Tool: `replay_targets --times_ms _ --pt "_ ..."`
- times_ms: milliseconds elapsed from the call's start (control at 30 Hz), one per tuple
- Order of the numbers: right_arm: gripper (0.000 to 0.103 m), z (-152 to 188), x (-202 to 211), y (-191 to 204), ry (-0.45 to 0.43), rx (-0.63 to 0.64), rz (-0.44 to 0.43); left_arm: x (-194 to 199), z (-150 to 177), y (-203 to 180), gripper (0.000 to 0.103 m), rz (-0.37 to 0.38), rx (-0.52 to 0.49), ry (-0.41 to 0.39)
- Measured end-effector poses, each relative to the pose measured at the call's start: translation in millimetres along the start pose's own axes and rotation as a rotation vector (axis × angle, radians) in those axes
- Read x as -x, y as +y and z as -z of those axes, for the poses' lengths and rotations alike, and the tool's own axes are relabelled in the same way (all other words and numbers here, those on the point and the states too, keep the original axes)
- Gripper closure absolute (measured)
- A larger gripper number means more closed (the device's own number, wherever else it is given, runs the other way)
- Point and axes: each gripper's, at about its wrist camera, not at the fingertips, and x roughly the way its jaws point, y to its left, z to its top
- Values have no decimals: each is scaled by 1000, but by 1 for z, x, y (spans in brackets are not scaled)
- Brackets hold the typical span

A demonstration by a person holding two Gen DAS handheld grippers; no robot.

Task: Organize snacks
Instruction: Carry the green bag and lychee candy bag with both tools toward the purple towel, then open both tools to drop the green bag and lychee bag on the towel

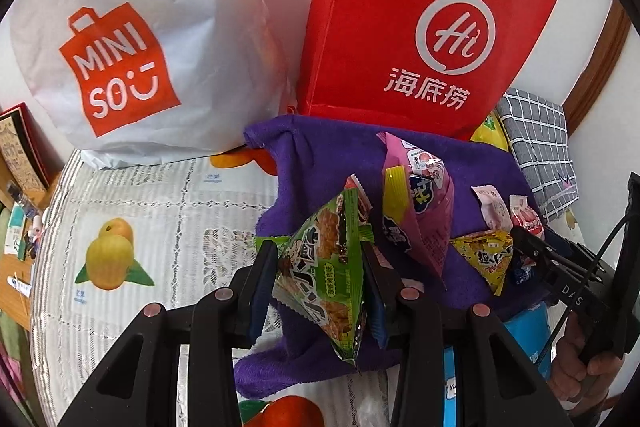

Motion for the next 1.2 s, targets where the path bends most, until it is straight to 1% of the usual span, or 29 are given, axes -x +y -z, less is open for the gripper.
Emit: replay_targets --times_ms 167,267,367,467,633,933,1000,1033,1067,1100,1133,1200 --pt "47 0 -3 -5 4 -5 10 -2 -3 -4 65 14 -10 3" --pt "47 -1 -6 -10 10 -14 25 -3 -4 -8 65 35 -17 2" --pt "47 0 -7 -14 15 -25 24 -6 -3 -14 65 35 -38 9" --pt "46 1 -9 -12 17 -11 27 -9 -3 -20 64 34 -56 17" --pt "46 2 -16 -8 49 10 24 -11 -5 -26 64 50 -74 31" --pt "45 2 -12 -2 32 52 21 -11 -5 -24 64 84 -56 48" --pt "44 2 -10 2 22 66 23 -11 -5 -25 59 102 -49 54" --pt "42 2 -9 4 17 77 21 -10 -5 -25 57 113 -45 56" --pt "37 2 -7 6 8 87 25 -10 -5 -25 53 114 -43 54" --pt "36 2 -5 8 -2 93 27 -8 -5 -26 48 105 -40 45" --pt "33 1 -2 9 -17 99 26 -5 -5 -27 45 90 -40 31" --pt "27 1 3 10 -26 99 13 -1 -5 -28 38 83 -41 15"
